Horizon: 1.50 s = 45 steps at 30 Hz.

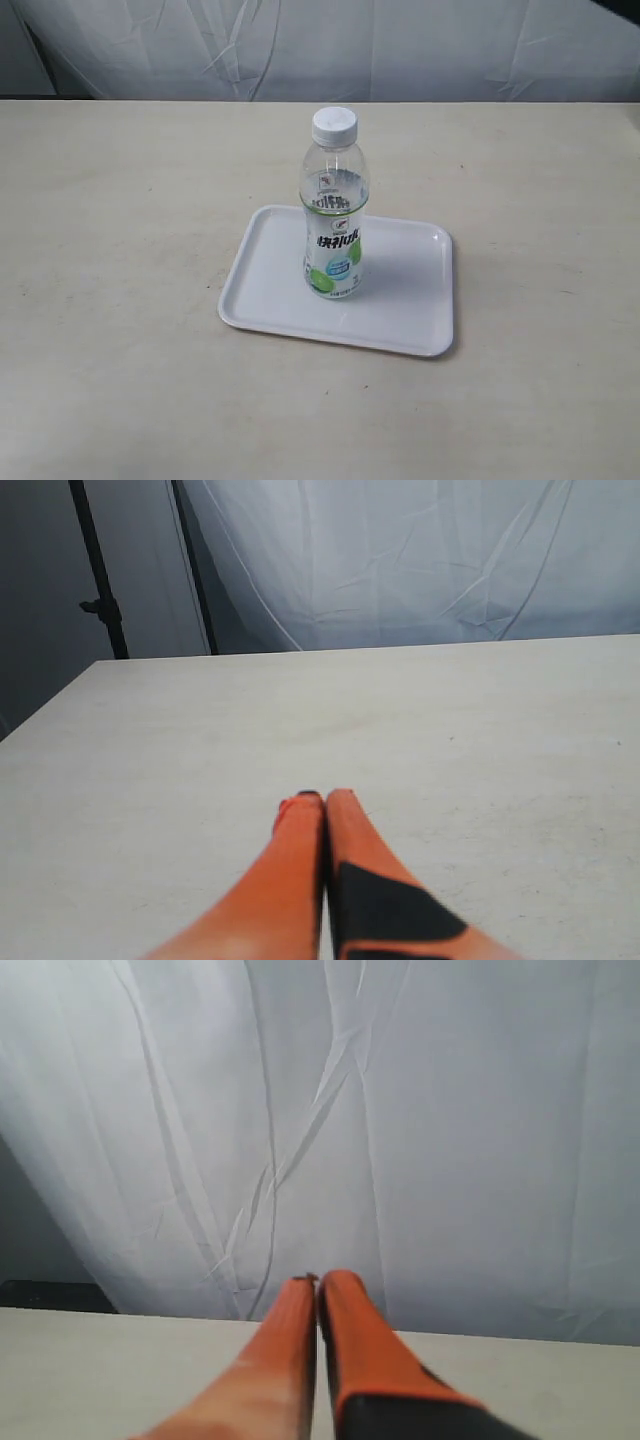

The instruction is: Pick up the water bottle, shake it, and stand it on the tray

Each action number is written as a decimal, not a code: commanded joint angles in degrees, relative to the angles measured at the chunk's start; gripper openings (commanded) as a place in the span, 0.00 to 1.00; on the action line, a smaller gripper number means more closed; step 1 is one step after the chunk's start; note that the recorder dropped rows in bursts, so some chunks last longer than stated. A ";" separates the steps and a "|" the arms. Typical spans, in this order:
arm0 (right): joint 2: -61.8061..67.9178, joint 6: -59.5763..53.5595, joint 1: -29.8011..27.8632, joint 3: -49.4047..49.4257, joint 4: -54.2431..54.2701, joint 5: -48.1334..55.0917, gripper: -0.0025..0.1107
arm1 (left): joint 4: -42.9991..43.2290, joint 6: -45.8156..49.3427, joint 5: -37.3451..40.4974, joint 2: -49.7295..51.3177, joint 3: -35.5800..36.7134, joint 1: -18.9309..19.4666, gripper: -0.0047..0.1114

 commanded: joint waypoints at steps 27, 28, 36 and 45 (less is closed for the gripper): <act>-49.05 34.13 -41.10 35.06 -39.55 37.93 0.07 | 0.15 -0.36 -0.25 -0.29 0.13 0.08 0.04; -49.32 43.14 -41.10 34.60 -49.07 40.40 0.07 | 0.15 -0.36 -0.25 -0.29 0.13 0.08 0.04; -51.55 90.59 -41.10 34.12 -88.18 54.36 0.07 | 0.15 -0.36 -0.25 -0.29 0.13 0.08 0.04; -51.55 95.06 -41.10 34.75 -95.50 57.87 0.07 | 0.15 -0.36 -0.25 -0.29 0.13 0.08 0.04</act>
